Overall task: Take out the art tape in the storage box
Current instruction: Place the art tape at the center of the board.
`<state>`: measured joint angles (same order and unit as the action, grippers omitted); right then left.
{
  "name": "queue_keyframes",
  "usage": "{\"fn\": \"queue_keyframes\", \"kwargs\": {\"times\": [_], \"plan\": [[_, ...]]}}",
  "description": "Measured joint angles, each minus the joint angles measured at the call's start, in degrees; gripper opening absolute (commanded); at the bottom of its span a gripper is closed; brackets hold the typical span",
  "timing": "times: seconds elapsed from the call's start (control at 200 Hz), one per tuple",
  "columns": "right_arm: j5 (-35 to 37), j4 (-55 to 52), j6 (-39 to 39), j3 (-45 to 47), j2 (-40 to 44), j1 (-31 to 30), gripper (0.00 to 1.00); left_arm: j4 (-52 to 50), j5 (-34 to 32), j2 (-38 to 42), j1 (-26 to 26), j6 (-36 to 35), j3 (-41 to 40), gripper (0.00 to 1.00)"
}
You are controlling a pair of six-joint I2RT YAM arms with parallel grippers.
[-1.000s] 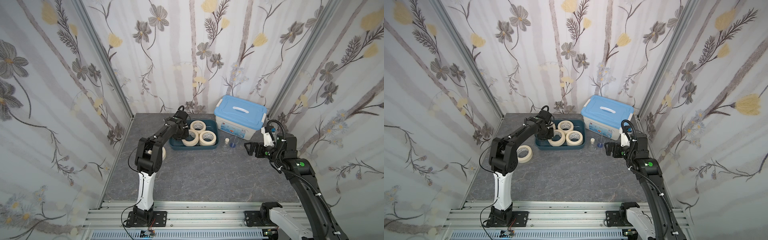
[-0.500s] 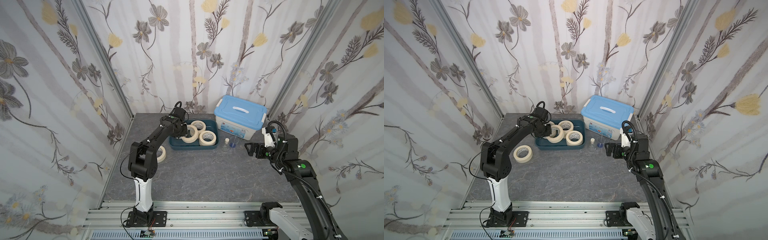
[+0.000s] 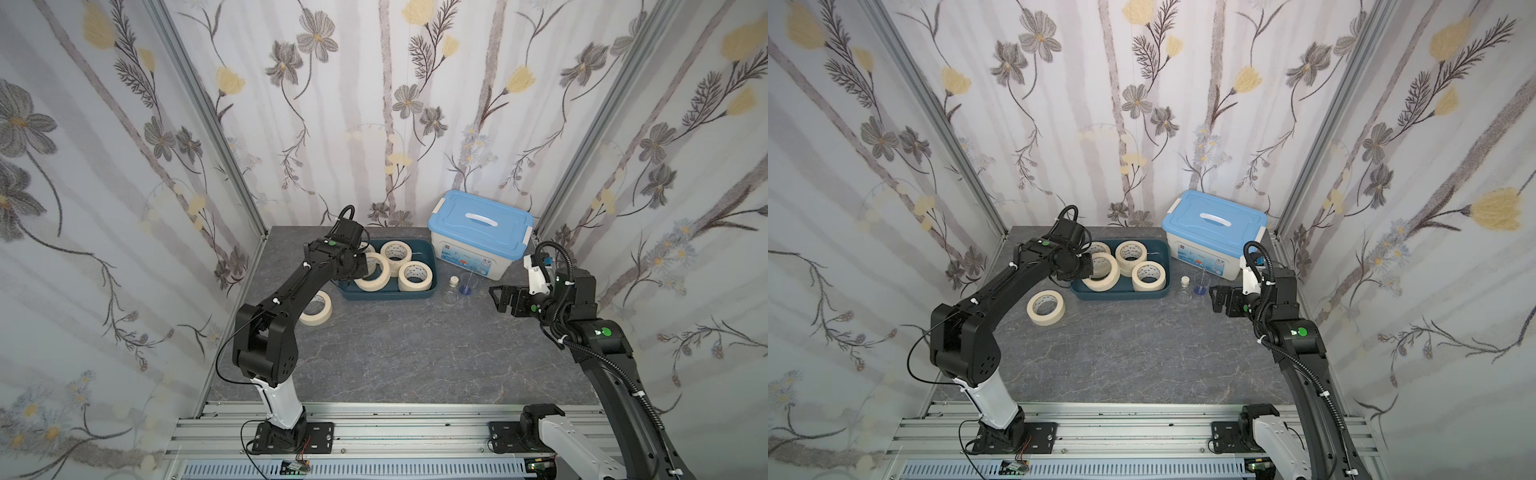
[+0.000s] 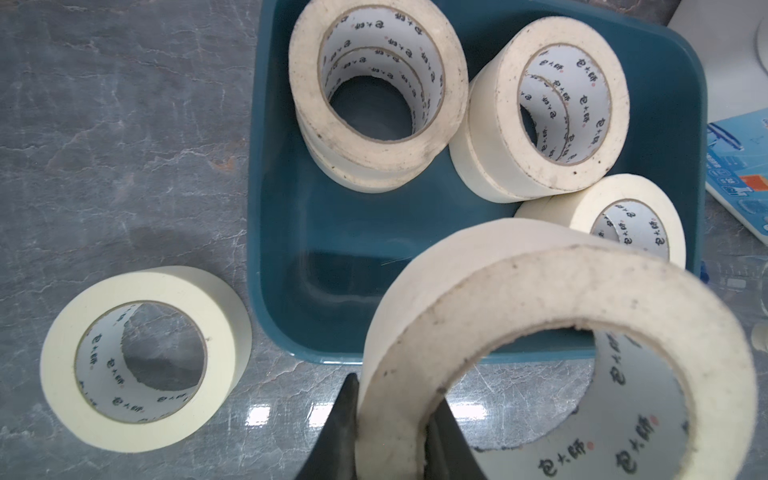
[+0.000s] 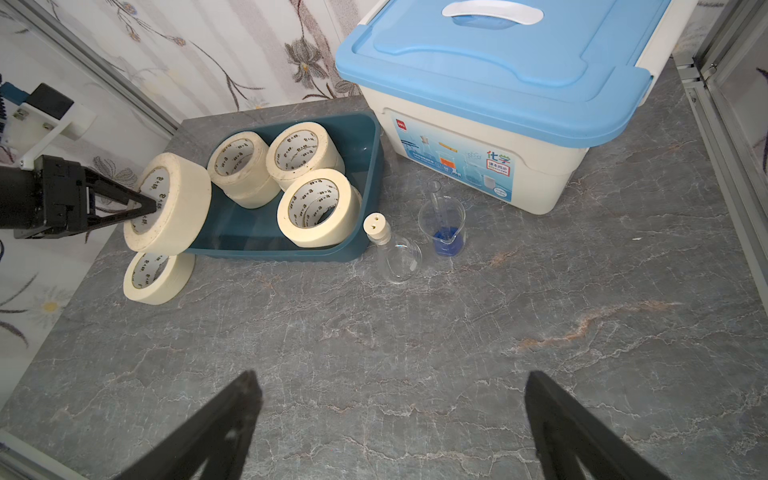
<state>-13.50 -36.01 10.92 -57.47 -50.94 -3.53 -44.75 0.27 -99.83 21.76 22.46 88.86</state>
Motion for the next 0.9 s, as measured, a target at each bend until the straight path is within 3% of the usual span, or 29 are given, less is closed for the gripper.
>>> {"fn": "queue_keyframes", "kwargs": {"times": [0.485, 0.899], "plan": [[-0.02, -0.02, 0.0, -0.09, -1.2, -0.04, 1.0, 1.53, -2.05, 12.7, -0.07, 1.42, -16.46, 0.18], [-0.04, -0.04, 0.0, -1.14, -2.64, -0.04, 1.0, 2.12, -2.16, 16.5, -0.11, 2.47, -26.36, 0.18]]}}
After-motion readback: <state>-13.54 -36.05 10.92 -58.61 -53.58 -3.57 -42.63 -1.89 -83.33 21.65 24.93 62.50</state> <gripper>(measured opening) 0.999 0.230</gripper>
